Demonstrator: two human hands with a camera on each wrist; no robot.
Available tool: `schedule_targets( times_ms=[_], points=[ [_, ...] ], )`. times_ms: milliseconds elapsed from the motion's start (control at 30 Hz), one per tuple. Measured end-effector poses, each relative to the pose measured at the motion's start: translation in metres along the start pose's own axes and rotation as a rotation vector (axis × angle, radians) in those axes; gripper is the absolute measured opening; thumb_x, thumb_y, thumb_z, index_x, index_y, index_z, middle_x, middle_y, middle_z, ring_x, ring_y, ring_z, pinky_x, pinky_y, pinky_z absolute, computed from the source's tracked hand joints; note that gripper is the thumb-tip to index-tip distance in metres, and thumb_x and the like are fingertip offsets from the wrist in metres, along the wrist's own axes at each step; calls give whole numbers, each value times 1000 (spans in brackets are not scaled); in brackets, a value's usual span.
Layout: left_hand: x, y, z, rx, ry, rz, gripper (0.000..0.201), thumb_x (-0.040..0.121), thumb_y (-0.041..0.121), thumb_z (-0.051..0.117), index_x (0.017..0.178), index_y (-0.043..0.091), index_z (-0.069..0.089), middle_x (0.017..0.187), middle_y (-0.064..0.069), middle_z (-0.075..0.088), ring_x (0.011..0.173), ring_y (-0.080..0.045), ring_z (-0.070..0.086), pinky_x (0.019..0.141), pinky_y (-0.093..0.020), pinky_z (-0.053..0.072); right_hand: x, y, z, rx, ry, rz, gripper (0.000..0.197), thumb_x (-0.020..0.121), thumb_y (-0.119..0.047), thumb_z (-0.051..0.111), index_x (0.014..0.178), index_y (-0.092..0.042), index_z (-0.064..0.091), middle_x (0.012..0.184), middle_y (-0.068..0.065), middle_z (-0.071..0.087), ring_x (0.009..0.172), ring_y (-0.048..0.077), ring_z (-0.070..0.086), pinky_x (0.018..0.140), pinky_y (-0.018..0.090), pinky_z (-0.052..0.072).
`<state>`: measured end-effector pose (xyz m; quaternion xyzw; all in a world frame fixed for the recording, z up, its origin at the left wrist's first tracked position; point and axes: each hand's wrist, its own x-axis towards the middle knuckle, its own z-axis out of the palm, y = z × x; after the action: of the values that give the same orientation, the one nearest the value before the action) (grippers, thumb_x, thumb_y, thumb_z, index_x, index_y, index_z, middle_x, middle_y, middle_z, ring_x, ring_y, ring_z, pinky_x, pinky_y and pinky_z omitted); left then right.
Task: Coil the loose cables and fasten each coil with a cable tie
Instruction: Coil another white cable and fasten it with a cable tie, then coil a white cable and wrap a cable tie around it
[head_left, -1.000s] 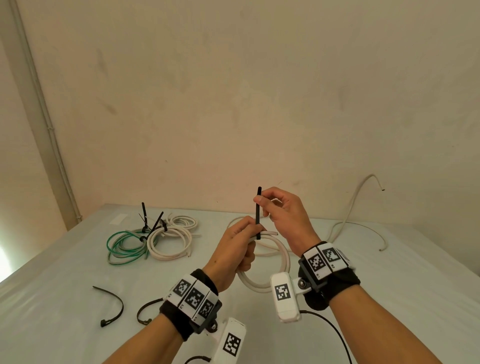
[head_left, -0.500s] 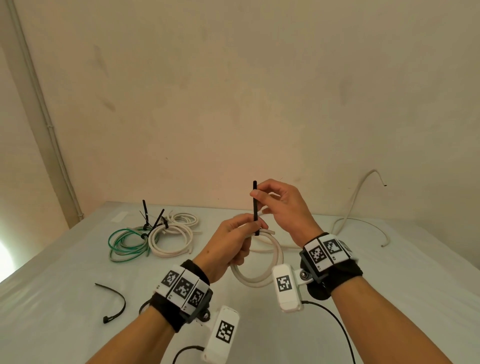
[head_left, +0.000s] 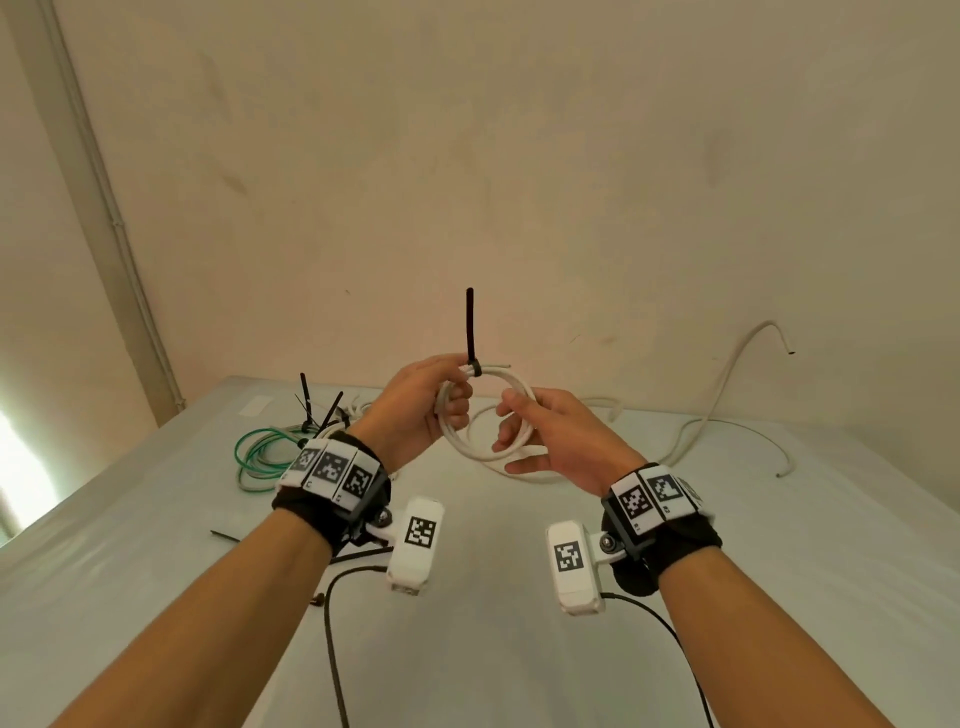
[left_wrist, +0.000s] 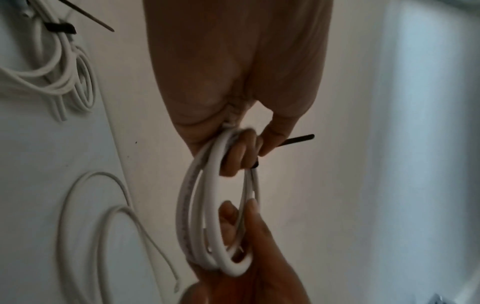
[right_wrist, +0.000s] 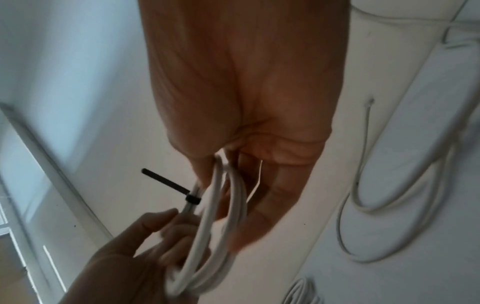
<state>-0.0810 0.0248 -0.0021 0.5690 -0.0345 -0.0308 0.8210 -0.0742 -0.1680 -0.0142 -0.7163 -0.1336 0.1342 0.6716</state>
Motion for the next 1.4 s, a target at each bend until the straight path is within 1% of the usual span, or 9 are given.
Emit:
schedule_targets(
  times_ms=[100,200,433,633,733,833,1000,1100,1400],
  points=[
    [-6,-14,-9,188,16,-35,24,100,5,53,123,1,58,87,-14,65,77,-24,67,75,-37,58,7,3,8,68,124,-29,30,111,-35,46,99,-10,57,72,5,62,65,18,69,56,30,57],
    [-19,-31,-22,280,8,-69,18,102,13,62,112,0,67,105,-18,75,99,-29,75,91,-44,60,13,9,17,107,203,-19,29,113,-34,42,97,-12,53,67,3,59,60,15,68,51,27,54],
    [-18,-38,-63,449,246,-34,19,101,4,61,111,-11,66,101,-29,74,83,-30,77,71,-36,65,24,36,48,89,41,129,22,108,-23,56,116,-4,60,94,11,66,87,21,72,69,33,63],
    [8,-15,-127,762,397,-214,12,92,-3,69,86,-13,73,82,-26,76,83,-37,77,87,-51,62,26,51,46,-173,-130,240,39,104,-36,62,123,-3,65,121,16,71,106,23,71,77,32,62],
    [18,-10,-150,772,437,-306,14,93,-5,68,85,-15,72,78,-26,75,84,-39,77,90,-50,61,28,64,44,-293,-156,269,37,104,-35,61,123,-3,65,119,14,71,102,20,71,81,32,62],
    [25,-16,-163,874,492,-306,9,90,-6,69,82,-7,64,86,-26,72,85,-37,75,80,-46,64,33,75,44,-341,-142,295,36,104,-34,62,122,-4,66,113,10,71,97,19,70,79,31,61],
    [27,-23,-174,1219,581,-264,32,88,25,74,69,3,60,67,-11,66,60,-25,61,53,-29,48,36,88,40,-350,-125,322,34,104,-32,63,120,-3,68,108,8,70,94,15,68,77,29,60],
    [27,-23,-170,1346,600,-206,38,86,36,74,70,4,63,72,-14,70,66,-30,70,61,-35,59,37,95,39,-345,-112,316,32,104,-29,63,119,-2,69,104,6,70,92,13,67,81,30,60],
    [13,-20,-159,1518,596,-163,46,88,46,72,73,6,55,82,-15,66,76,-36,66,60,-35,48,39,102,37,-346,-113,312,16,103,-26,64,104,-10,68,100,6,68,89,13,65,75,26,56]
  ],
)
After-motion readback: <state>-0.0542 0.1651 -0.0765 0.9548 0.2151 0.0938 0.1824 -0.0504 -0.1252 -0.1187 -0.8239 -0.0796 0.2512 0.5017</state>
